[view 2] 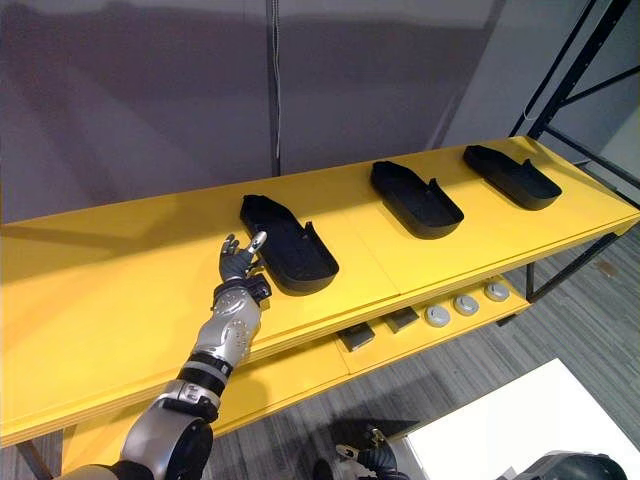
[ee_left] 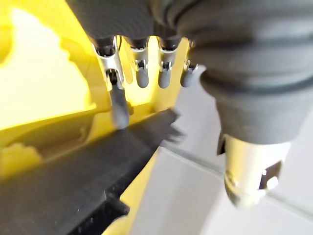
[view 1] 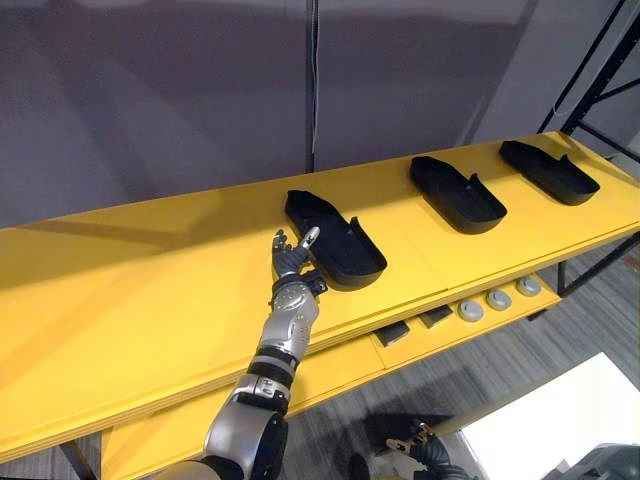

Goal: Walk over and take plastic housings, then place them on the shelf

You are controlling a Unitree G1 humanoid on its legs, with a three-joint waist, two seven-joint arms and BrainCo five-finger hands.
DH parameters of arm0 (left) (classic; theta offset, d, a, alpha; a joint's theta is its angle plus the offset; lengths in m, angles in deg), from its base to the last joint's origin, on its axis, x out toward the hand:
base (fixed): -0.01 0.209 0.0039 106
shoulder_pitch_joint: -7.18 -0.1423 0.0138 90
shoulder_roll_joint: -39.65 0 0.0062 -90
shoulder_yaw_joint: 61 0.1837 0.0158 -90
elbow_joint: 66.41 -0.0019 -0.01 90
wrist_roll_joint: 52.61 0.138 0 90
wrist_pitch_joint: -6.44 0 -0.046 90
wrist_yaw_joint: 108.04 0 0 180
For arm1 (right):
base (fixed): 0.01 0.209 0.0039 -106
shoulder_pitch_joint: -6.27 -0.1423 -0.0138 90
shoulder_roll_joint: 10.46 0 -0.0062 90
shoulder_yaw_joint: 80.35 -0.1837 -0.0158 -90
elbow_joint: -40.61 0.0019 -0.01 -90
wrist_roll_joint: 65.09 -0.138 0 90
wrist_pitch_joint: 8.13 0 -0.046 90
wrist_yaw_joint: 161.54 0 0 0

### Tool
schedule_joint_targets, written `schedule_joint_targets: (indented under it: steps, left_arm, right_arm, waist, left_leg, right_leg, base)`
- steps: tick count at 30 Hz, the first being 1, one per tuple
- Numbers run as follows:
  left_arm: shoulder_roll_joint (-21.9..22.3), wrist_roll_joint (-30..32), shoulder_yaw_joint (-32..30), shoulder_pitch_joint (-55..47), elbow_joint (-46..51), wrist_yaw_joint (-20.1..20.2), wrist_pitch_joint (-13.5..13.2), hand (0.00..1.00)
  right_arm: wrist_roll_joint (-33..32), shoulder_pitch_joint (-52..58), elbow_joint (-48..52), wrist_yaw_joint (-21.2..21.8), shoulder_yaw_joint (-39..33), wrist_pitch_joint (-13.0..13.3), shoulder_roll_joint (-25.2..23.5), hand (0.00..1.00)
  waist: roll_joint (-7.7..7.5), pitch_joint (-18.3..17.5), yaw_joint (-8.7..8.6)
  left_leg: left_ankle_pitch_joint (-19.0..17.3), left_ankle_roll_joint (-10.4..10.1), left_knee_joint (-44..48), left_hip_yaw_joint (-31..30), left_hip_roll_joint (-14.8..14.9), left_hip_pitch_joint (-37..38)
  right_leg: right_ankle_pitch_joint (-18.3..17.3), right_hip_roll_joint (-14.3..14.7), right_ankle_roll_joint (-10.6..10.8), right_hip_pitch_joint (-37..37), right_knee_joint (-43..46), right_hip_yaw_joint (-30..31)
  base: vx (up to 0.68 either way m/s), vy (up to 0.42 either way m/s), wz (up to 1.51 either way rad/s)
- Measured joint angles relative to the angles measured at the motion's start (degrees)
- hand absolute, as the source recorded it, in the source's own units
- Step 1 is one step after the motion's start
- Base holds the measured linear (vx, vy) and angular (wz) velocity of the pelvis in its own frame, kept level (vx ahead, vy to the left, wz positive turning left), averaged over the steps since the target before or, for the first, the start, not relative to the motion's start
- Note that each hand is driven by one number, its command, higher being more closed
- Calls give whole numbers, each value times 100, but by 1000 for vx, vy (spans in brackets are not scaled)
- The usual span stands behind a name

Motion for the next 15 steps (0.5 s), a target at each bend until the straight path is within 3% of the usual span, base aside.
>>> schedule_joint_targets:
  steps: [5,8,9,11,15]
  left_arm:
    - [163,37,20,-468,1202,-16,-180,0]
    - [188,377,201,-810,1722,42,-182,0]
    - [181,483,367,-916,1906,89,-181,100]
    - [142,708,687,-1023,2121,287,-181,100]
    - [77,1209,1515,-1066,2402,1156,-202,100]
  right_arm:
    - [-2,60,55,-32,17,3,10,0]
    - [-26,126,96,-34,17,3,19,0]
    - [-30,177,149,-34,17,4,20,0]
    - [-66,186,152,-34,18,4,26,0]
    - [-129,193,150,15,12,6,28,0]
  waist:
    - [3,2,55]
    - [5,2,170]
    - [4,2,221]
    - [4,2,230]
    - [7,-3,229]
  left_leg:
    - [-1,2,31,-122,-7,-9]
    - [-5,3,56,-141,-8,-14]
    - [-5,4,61,-147,-10,-17]
    - [-7,7,77,-183,-20,-30]
    - [-26,33,120,-243,-32,-95]
  right_leg:
    - [-67,-22,18,16,84,-107]
    - [-75,-28,17,36,85,-120]
    - [-75,-33,17,39,86,-128]
    - [-78,-49,21,48,86,-161]
    - [-80,-73,25,45,86,-225]
  base:
    - [-9,-15,11]
    - [-4,-6,6]
    - [0,0,0]
    - [-7,-8,9]
    - [-10,-3,7]
